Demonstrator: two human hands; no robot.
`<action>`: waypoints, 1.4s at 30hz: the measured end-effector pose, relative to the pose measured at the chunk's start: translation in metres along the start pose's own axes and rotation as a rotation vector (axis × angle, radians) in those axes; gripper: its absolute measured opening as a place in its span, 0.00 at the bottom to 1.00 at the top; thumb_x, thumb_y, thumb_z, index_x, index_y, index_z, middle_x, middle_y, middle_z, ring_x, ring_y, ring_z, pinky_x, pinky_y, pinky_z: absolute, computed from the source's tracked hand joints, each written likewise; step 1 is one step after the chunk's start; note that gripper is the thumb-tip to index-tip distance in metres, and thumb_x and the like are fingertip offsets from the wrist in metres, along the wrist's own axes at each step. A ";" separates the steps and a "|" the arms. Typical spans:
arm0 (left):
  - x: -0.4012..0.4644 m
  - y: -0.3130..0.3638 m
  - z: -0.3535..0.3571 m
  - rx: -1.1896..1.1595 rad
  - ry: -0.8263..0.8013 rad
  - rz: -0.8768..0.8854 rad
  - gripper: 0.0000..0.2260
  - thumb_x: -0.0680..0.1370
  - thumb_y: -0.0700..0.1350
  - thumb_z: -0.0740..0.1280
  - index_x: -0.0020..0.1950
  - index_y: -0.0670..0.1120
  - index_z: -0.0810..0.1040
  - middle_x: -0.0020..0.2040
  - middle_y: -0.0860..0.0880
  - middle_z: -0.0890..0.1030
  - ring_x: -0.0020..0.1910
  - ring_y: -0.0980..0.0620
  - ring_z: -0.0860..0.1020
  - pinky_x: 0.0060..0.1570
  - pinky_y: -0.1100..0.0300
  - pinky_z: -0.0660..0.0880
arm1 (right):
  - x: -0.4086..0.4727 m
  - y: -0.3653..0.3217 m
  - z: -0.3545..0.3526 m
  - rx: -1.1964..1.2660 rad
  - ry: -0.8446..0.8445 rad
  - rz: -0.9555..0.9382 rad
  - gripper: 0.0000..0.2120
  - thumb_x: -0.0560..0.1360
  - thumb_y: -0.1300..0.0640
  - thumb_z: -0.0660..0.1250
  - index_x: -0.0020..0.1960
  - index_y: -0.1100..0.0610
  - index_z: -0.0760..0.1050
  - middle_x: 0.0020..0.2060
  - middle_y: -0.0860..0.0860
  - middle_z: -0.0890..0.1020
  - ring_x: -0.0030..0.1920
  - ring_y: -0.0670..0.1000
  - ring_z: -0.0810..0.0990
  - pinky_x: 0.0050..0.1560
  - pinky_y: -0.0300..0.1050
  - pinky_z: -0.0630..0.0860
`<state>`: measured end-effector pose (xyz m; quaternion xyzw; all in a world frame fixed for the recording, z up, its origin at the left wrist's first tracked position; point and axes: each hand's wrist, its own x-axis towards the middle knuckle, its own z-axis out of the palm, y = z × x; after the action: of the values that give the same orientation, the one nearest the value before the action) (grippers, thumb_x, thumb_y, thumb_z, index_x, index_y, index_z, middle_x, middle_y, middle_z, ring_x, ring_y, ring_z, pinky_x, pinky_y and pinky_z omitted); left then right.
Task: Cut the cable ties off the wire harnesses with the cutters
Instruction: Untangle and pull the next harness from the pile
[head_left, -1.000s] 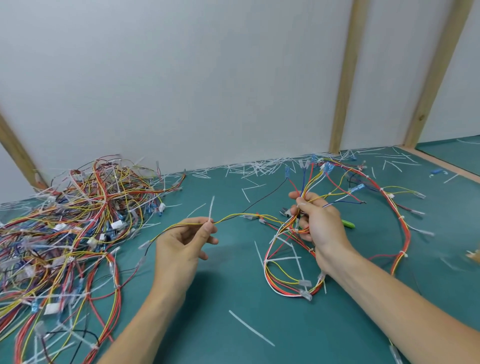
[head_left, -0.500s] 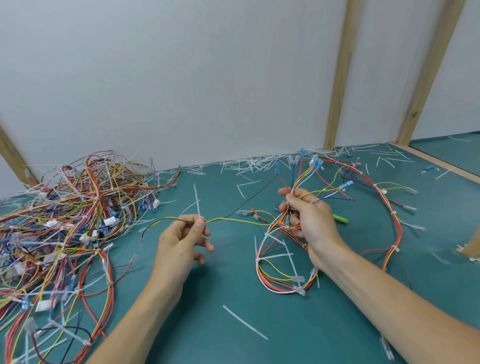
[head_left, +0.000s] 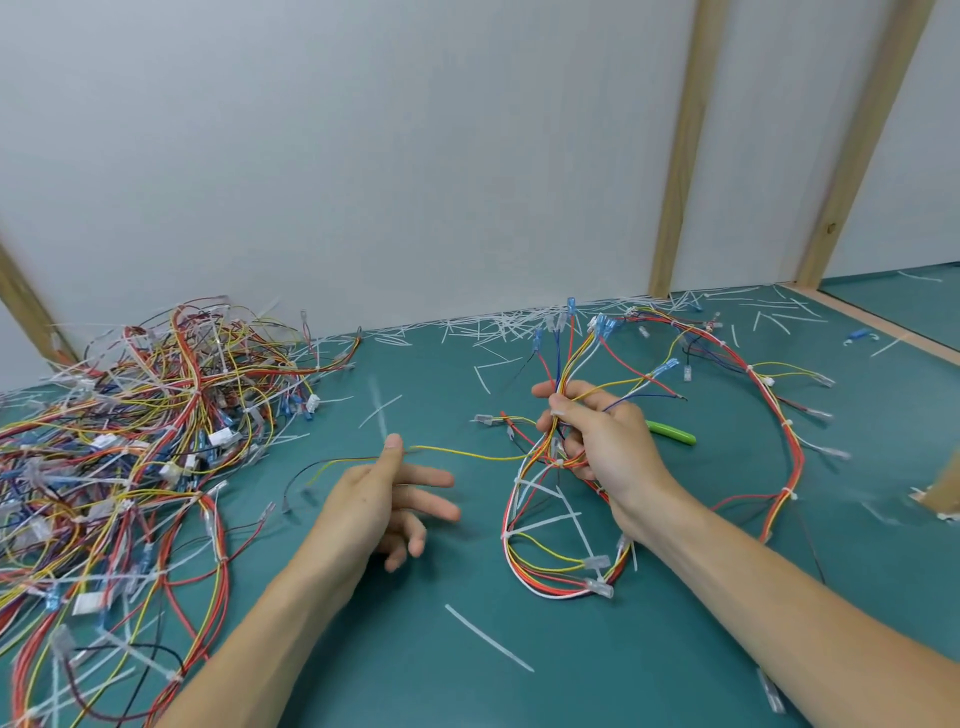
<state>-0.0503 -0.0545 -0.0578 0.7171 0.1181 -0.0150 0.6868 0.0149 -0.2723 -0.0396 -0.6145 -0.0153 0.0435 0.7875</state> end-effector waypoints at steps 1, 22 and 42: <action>-0.001 0.001 0.001 -0.007 -0.030 0.006 0.31 0.84 0.61 0.52 0.44 0.40 0.85 0.38 0.37 0.85 0.17 0.50 0.68 0.17 0.67 0.60 | 0.000 0.000 0.000 -0.019 -0.008 0.001 0.07 0.82 0.62 0.65 0.56 0.60 0.81 0.34 0.51 0.81 0.22 0.42 0.67 0.20 0.31 0.61; -0.013 0.000 0.023 0.209 -0.036 0.219 0.08 0.82 0.46 0.67 0.50 0.42 0.81 0.31 0.53 0.81 0.24 0.56 0.70 0.24 0.67 0.65 | -0.018 0.028 0.021 -0.449 -0.344 -0.112 0.19 0.63 0.39 0.75 0.45 0.51 0.80 0.32 0.45 0.82 0.28 0.45 0.72 0.33 0.40 0.70; -0.006 -0.002 0.017 0.088 -0.001 0.205 0.11 0.79 0.50 0.69 0.44 0.43 0.81 0.32 0.48 0.78 0.24 0.53 0.69 0.25 0.64 0.62 | -0.021 0.018 0.016 -0.508 -0.272 -0.226 0.09 0.81 0.55 0.70 0.43 0.50 0.85 0.25 0.47 0.75 0.26 0.44 0.71 0.30 0.39 0.69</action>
<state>-0.0543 -0.0722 -0.0599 0.7547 0.0431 0.0497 0.6527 -0.0078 -0.2539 -0.0528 -0.7747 -0.1990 0.0324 0.5994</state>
